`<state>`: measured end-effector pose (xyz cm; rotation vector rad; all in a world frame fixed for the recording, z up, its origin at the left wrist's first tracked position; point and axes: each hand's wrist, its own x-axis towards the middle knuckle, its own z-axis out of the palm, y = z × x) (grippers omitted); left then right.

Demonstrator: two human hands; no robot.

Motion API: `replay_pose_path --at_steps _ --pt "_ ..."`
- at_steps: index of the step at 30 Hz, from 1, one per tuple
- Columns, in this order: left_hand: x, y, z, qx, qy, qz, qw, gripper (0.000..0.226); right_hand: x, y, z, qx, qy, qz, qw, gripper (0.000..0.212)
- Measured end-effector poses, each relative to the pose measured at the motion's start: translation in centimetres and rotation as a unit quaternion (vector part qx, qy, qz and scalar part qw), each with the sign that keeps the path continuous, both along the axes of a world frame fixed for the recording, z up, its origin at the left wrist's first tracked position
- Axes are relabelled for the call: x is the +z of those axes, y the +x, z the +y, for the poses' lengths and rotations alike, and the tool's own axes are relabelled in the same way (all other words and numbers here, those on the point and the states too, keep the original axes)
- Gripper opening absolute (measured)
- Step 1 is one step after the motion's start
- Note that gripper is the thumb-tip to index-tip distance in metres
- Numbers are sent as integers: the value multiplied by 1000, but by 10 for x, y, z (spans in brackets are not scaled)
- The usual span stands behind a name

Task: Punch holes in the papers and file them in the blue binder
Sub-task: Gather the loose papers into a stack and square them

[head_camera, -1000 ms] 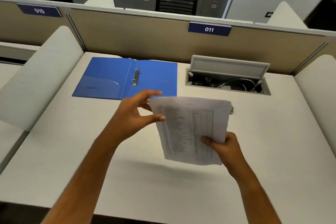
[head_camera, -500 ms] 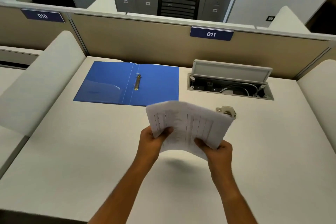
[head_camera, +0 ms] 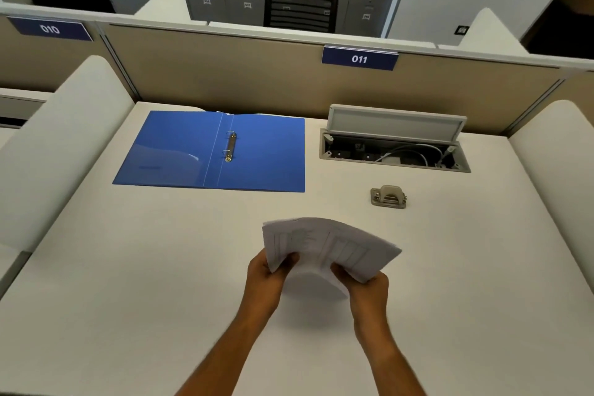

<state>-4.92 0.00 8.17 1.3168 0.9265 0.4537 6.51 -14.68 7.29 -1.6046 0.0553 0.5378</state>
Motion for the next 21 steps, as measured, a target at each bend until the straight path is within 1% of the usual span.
replay_pose_path --at_steps 2,5,6,7,9,10,11,12,14,15,16,17,19,21 --pt "1 2 -1 1 -1 -6 1000 13 -2 0 0 -1 -3 -2 1000 22" --pt "8 6 3 14 -11 -17 1000 13 1 8 -2 25 -8 -45 999 16" --pt "10 7 4 23 -22 -27 999 14 6 11 -3 41 -5 -63 997 18" --pt "13 8 5 31 -35 -39 998 17 9 14 -6 56 -2 -85 995 20" --pt "16 10 9 52 -72 -58 994 29 12 21 -15 84 2 -96 992 17" --pt "18 10 11 66 -91 -66 992 38 13 24 -21 89 3 -89 992 20" --pt "20 11 13 80 -109 -71 988 47 12 25 -27 80 15 -72 994 28" --pt "21 12 15 92 -126 -80 985 52 11 24 -32 68 46 -40 996 41" --pt "24 14 15 97 -159 -119 975 53 6 21 -36 43 121 43 991 69" --pt "27 15 13 89 -173 -142 971 51 3 17 -36 45 159 70 984 72" --pt "30 17 11 79 -183 -158 967 50 3 12 -33 55 186 83 977 68" --pt "32 19 7 71 -191 -169 964 48 2 7 -30 70 201 83 974 64" --pt "35 22 -1 63 -205 -183 959 44 5 -1 -20 88 222 84 967 66" --pt "36 23 -8 56 -208 -182 959 43 11 -4 -12 71 255 93 960 65"
